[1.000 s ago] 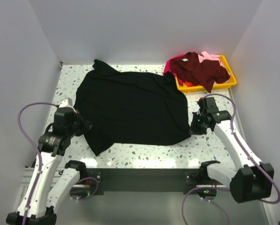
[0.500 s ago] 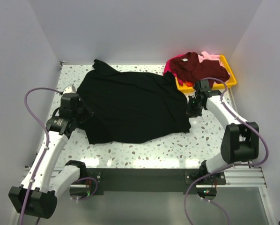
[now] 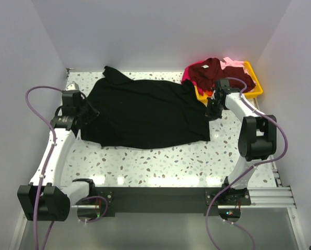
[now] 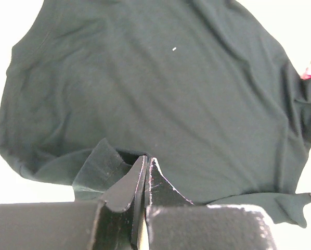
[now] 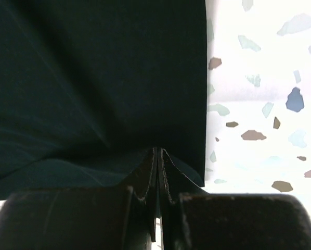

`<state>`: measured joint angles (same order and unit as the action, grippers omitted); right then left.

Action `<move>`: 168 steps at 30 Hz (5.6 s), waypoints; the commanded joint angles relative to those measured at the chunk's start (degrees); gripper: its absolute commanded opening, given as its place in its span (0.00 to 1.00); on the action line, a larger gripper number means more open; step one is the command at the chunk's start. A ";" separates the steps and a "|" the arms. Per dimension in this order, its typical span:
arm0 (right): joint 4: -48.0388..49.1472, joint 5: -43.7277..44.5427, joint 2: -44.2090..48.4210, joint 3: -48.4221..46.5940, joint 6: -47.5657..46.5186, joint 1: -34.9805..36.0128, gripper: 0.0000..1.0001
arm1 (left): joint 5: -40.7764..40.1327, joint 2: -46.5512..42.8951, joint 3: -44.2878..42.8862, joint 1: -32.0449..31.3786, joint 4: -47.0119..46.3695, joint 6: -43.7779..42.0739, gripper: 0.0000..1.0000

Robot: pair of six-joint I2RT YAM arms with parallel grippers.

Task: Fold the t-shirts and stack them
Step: Fold the tshirt

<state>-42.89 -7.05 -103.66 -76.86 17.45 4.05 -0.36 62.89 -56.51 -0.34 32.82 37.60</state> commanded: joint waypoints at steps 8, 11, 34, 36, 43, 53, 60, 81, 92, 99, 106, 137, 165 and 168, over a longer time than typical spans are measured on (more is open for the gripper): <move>-1.93 -0.25 -2.77 -7.25 -1.81 -0.80 0.00 | 4.40 7.67 -8.43 3.41 -5.22 -3.59 0.00; -2.81 0.46 -3.48 -8.83 -2.16 -1.07 0.00 | 4.84 9.35 -9.67 4.03 -5.31 -3.85 0.00; -3.77 1.60 -1.11 -8.83 -2.86 -3.17 0.00 | 7.92 7.86 -11.25 7.37 -3.81 -5.70 0.00; -3.86 1.69 -1.11 -9.01 -2.95 -3.26 0.00 | 8.09 8.12 -11.78 7.54 -3.64 -5.79 0.00; -3.78 1.51 -1.11 -10.15 -2.60 -3.70 0.00 | 8.89 11.28 -15.29 7.98 -4.25 -6.14 0.00; -3.69 -0.68 -4.44 -13.66 -2.42 -3.70 0.00 | 10.03 19.01 -19.60 7.90 -5.75 -7.37 0.00; -3.42 -2.62 -6.65 -16.74 -3.13 -3.62 0.43 | 9.68 24.03 -23.03 7.90 -8.65 -8.07 0.69; 8.79 -7.54 14.97 16.65 -0.40 -3.70 0.71 | -9.56 12.52 7.99 10.53 -11.99 -4.47 0.81; 12.13 -9.65 14.80 21.83 -1.01 -3.70 0.66 | -12.47 15.94 10.37 12.73 -15.24 -3.68 0.74; 13.54 -8.25 14.45 23.77 -0.75 -3.70 0.65 | -12.47 18.40 10.72 14.66 -16.21 -4.21 0.72; 13.80 -5.27 13.74 23.07 -0.40 -3.70 0.64 | -7.73 19.20 11.77 16.77 -18.83 -4.47 0.73; 12.14 -0.16 10.31 18.94 -3.39 -6.16 0.00 | -1.22 21.92 11.07 19.23 -19.55 -5.17 0.00; 4.13 10.22 19.27 15.95 -4.71 -7.40 0.66 | -10.36 3.65 9.32 19.41 -6.98 -6.23 0.74; 5.62 7.85 21.91 16.13 -4.53 -6.17 0.68 | -9.31 1.89 8.52 18.54 -7.15 -5.35 0.75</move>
<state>-37.41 1.41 -85.49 -58.41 13.13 -3.09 -9.19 67.37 -44.95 18.63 25.12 32.75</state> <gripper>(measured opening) 0.671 0.743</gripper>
